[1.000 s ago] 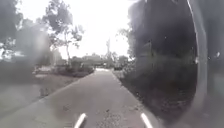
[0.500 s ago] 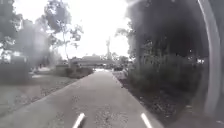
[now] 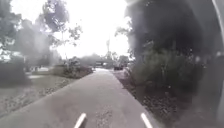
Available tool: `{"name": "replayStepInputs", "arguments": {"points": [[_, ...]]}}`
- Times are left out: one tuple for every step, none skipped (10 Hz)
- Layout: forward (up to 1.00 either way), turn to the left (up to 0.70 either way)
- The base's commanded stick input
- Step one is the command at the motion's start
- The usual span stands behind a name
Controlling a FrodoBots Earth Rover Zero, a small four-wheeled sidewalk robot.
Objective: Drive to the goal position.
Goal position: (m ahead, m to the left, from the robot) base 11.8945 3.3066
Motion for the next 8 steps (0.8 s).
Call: {"name": "replayStepInputs", "arguments": {"points": [[0.5, 0.0], [0.71, 0.0], [0.78, 0.0], [0.84, 0.0], [0.85, 0.0], [0.85, 0.0], [0.85, 0.25], [0.85, 0.3]]}}
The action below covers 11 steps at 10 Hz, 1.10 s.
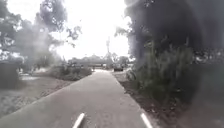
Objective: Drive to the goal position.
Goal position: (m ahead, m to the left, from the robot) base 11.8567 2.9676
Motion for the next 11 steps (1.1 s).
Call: {"name": "replayStepInputs", "arguments": {"points": [[0.85, 0.13], [0.85, 0.07], [0.85, 0.01], [0.85, 0.0], [0.85, 0.0], [0.85, 0.05], [0.85, 0.14], [0.85, 0.0], [0.85, 0.0], [0.85, 0.0], [1.0, 0.18]]}}
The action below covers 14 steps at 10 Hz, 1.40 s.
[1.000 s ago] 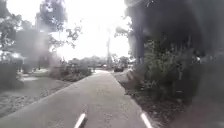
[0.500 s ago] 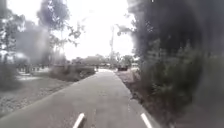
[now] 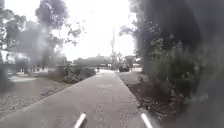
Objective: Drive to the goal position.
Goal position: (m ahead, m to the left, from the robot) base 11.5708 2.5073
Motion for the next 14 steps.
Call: {"name": "replayStepInputs", "arguments": {"points": [[1.0, 0.06], [1.0, 0.0], [1.0, 0.0], [1.0, 0.0], [1.0, 0.0], [1.0, 0.0], [1.0, 0.0], [1.0, 0.0], [1.0, 0.0], [1.0, 0.0], [1.0, 0.0], [1.0, 0.0], [1.0, 0.0], [1.0, 0.0]]}}
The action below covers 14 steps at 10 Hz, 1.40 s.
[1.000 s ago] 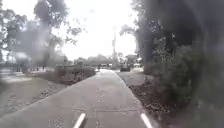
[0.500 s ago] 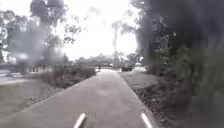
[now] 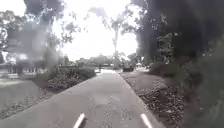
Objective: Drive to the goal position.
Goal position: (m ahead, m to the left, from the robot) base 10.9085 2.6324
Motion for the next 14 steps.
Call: {"name": "replayStepInputs", "arguments": {"points": [[1.0, 0.0], [1.0, 0.0], [1.0, 0.0], [1.0, 0.01], [1.0, 0.12], [1.0, 0.23], [1.0, 0.27], [1.0, 0.1], [1.0, 0.0], [1.0, 0.0], [1.0, 0.11], [1.0, 0.06], [1.0, 0.01], [1.0, 0.0]]}}
